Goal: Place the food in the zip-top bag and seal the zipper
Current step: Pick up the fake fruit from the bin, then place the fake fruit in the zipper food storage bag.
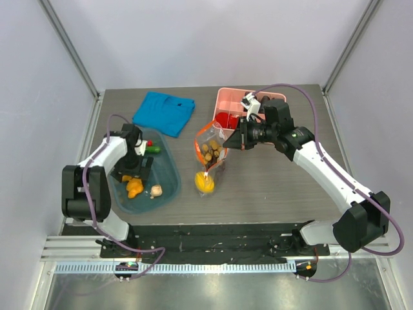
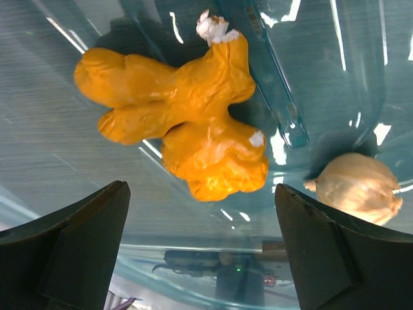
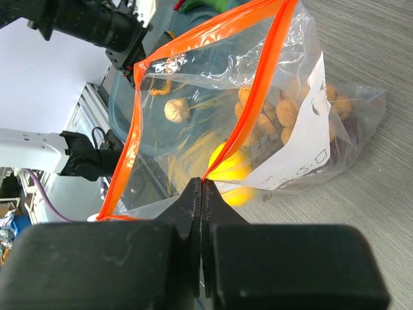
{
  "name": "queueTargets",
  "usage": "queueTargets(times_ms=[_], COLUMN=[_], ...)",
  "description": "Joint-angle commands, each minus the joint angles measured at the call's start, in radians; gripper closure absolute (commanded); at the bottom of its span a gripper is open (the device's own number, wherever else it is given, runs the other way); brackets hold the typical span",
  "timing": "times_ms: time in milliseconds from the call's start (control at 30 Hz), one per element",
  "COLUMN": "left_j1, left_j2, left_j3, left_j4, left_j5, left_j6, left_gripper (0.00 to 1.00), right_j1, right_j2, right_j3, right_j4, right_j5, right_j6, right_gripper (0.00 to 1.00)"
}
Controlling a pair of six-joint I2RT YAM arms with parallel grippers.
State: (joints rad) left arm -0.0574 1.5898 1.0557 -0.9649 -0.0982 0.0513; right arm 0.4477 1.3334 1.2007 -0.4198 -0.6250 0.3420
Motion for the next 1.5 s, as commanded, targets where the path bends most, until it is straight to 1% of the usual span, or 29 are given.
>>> queueTargets(times_ms=[0, 267, 400, 500, 533, 600, 633, 700, 733, 800, 867, 933, 967, 1033, 1067, 1100, 1133, 1200, 1233, 1267, 1333, 1367, 1433, 1467], left_j1=[-0.001, -0.012, -0.031, -0.038, -0.039, -0.050, -0.050, -0.048, -0.048, -0.048, -0.050, -0.050, -0.048, -0.048, -0.050, -0.050, -0.055, -0.099, -0.123, -0.195, -0.280, -0.361, -0.424, -0.473], left_j2=[0.053, 0.173, 0.173, 0.167, 0.162, 0.159, 0.159, 0.150, 0.127, 0.090, 0.029, -0.022, -0.075, -0.143, -0.210, -0.238, -0.263, -0.306, -0.309, -0.309, -0.291, -0.280, -0.252, -0.239], left_j3=[0.015, 0.075, 0.067, 0.076, 0.072, 0.070, 0.075, 0.081, 0.079, 0.073, 0.078, 0.099, 0.112, 0.174, 0.203, 0.237, 0.310, 0.392, 0.467, 0.499, 0.579, 0.598, 0.633, 0.639], left_j4=[0.035, 0.037, 0.078, 0.109, 0.115, 0.117, 0.109, 0.095, 0.091, 0.084, 0.057, 0.026, -0.001, -0.029, -0.037, -0.034, -0.023, 0.027, 0.049, 0.067, 0.130, 0.153, 0.243, 0.277], left_j5=[-0.018, 0.009, 0.015, 0.029, 0.043, 0.043, 0.054, 0.064, 0.066, 0.068, 0.066, 0.069, 0.069, 0.106, 0.150, 0.187, 0.274, 0.320, 0.348, 0.347, 0.324, 0.299, 0.298, 0.316], left_j6=[-0.047, -0.093, -0.096, -0.084, -0.064, -0.057, -0.056, -0.056, -0.056, -0.056, -0.056, -0.056, -0.056, -0.056, -0.056, -0.060, -0.070, -0.099, -0.131, -0.143, -0.171, -0.179, -0.200, -0.209], left_gripper=[0.03, 0.04, 0.05, 0.10, 0.17, 0.20, 0.30, 0.39, 0.42, 0.43, 0.49, 0.49, 0.49, 0.49, 0.49, 0.49, 0.47, 0.48, 0.49, 0.50, 0.50, 0.50, 0.50, 0.50], right_j1=[-0.001, -0.003, -0.001, -0.001, -0.003, -0.001, -0.001, -0.003, -0.003, -0.003, -0.003, -0.004, -0.003, -0.003, -0.004, -0.004, -0.003, -0.004, -0.004, -0.004, -0.003, -0.003, -0.003, -0.001], right_j2=[-0.016, -0.005, -0.010, -0.010, -0.010, -0.007, -0.007, -0.010, -0.008, -0.010, -0.013, -0.016, -0.017, -0.020, -0.020, -0.020, -0.020, -0.014, -0.014, -0.011, -0.010, -0.010, -0.011, -0.010], right_j3=[0.017, 0.026, 0.022, 0.020, 0.020, 0.023, 0.025, 0.028, 0.028, 0.030, 0.030, 0.027, 0.026, 0.022, 0.019, 0.017, 0.014, 0.013, 0.014, 0.019, 0.025, 0.028, 0.033, 0.034], right_j4=[0.033, 0.038, 0.036, 0.036, 0.036, 0.035, 0.035, 0.036, 0.036, 0.035, 0.035, 0.033, 0.033, 0.033, 0.035, 0.036, 0.039, 0.047, 0.047, 0.049, 0.049, 0.049, 0.047, 0.044], right_j5=[0.008, 0.010, 0.013, 0.016, 0.016, 0.016, 0.016, 0.016, 0.018, 0.018, 0.018, 0.019, 0.016, 0.015, 0.011, 0.005, 0.002, -0.002, -0.008, -0.008, -0.012, -0.013, -0.018, -0.022], right_j6=[-0.017, -0.015, -0.018, -0.020, -0.018, -0.020, -0.020, -0.018, -0.020, -0.021, -0.020, -0.021, -0.021, -0.021, -0.024, -0.023, -0.021, -0.015, -0.015, -0.012, -0.011, -0.011, -0.009, -0.009], right_gripper=[0.99, 0.99, 0.99, 0.99, 0.99, 0.99, 0.99, 0.99, 0.99, 0.99, 0.99, 0.99, 0.99, 0.99, 0.99, 0.99, 0.99, 0.99, 0.99, 0.99, 0.99, 0.99, 0.99, 0.99])
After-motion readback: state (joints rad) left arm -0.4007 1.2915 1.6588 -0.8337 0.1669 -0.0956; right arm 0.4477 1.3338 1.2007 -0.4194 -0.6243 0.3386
